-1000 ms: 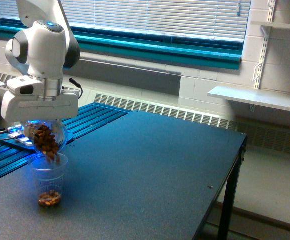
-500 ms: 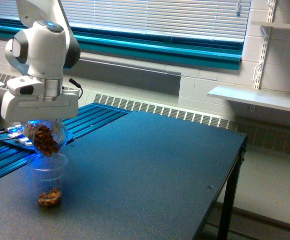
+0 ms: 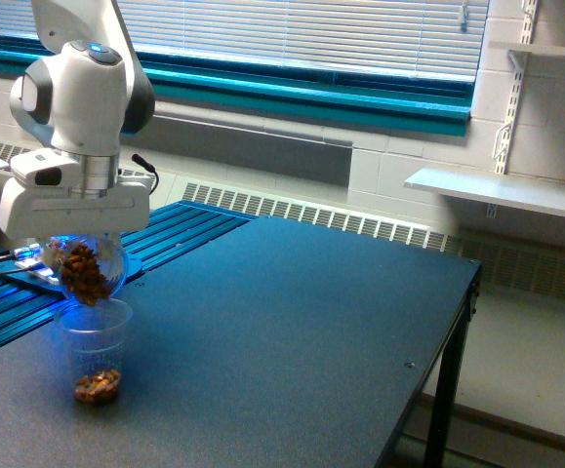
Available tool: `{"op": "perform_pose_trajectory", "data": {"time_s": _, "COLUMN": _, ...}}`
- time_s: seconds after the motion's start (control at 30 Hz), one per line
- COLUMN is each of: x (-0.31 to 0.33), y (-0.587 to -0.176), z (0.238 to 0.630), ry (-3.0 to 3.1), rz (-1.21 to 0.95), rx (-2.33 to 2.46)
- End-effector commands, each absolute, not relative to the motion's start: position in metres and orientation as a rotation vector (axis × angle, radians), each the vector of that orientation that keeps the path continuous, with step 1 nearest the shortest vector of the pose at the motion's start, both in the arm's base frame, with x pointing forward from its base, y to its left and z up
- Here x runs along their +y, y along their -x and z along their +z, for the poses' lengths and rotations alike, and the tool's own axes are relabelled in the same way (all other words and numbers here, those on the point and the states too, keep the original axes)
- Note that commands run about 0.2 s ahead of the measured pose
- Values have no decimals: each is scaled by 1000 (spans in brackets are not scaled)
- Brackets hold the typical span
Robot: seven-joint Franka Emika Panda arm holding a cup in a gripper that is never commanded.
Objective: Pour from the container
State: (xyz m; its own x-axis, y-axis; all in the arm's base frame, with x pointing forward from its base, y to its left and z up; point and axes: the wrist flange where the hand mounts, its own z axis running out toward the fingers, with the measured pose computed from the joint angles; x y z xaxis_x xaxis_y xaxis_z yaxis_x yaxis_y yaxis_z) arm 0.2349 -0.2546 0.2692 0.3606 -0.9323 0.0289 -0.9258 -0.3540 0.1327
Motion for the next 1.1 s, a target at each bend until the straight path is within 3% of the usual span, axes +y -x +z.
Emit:
{"op": "perform_pose_trajectory", "data": {"time_s": 0.03, "x": -263, "y": -234, "z": 274, "ry": -2466, "rz": -69, "rx": -1710}}
{"op": "perform_pose_trajectory", "data": {"time_s": 1.1, "x": -273, "y": -248, "z": 273, "ry": -2468, "rz": -119, "rx": -1637}}
